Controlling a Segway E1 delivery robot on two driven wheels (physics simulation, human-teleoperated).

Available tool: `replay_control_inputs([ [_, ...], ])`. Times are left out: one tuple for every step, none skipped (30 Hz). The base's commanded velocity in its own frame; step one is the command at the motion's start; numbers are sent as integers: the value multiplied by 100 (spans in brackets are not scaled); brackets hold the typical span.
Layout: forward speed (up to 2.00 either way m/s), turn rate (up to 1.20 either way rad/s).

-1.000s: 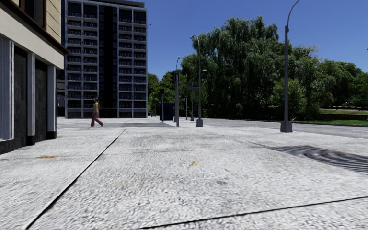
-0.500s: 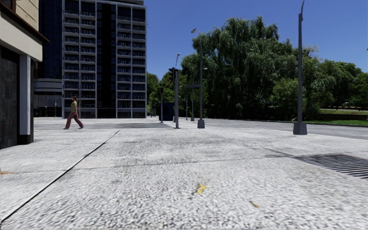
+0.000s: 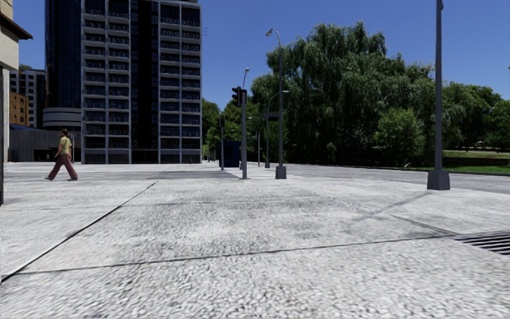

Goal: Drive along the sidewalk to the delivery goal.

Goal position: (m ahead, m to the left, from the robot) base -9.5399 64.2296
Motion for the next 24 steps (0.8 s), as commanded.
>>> replay_control_inputs([
  [168, 0],
  [169, 0],
  [169, 0],
  [169, 0],
  [169, 0],
  [169, 0],
  [169, 14],
  [169, 34],
  [169, 49],
  [169, 49],
  [169, 54],
  [169, 55],
  [169, 56],
  [169, 56],
  [170, 56],
  [171, 56],
  [171, 56],
  [171, 56],
  [171, 56],
  [171, 56],
  [172, 56],
  [172, 56],
  [172, 56],
  [172, 57],
])
